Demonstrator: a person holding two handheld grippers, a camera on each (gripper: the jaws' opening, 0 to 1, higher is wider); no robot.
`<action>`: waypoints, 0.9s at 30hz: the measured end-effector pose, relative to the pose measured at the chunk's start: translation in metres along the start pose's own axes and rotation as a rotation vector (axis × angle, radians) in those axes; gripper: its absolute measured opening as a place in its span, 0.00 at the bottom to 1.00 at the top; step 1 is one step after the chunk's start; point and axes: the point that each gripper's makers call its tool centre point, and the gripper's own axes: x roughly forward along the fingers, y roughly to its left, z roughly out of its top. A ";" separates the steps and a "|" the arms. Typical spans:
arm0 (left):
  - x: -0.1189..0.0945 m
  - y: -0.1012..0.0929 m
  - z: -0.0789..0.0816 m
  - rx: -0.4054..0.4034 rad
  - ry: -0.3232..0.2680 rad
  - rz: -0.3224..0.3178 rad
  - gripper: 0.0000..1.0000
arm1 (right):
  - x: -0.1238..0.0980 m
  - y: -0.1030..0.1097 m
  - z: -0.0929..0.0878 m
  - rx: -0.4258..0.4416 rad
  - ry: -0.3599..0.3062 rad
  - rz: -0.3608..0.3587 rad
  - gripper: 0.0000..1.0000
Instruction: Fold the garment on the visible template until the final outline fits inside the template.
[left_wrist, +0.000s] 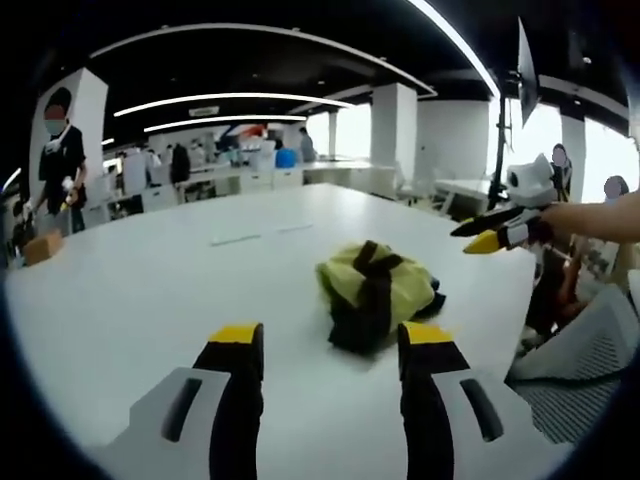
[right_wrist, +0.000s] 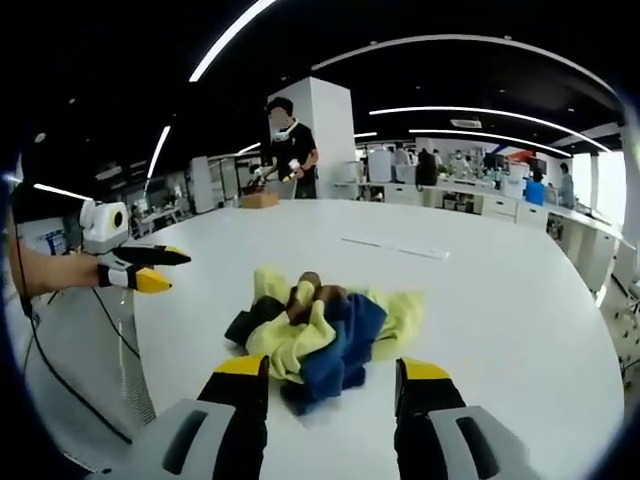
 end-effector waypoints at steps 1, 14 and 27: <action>0.003 -0.001 0.000 0.001 -0.001 -0.006 0.49 | 0.003 0.000 -0.001 -0.003 0.008 0.005 0.44; 0.040 -0.014 0.001 0.024 0.021 -0.104 0.36 | 0.034 -0.007 -0.004 0.067 0.037 0.031 0.30; 0.071 -0.037 -0.006 0.049 0.067 -0.210 0.20 | 0.056 -0.010 -0.019 0.083 0.100 0.053 0.18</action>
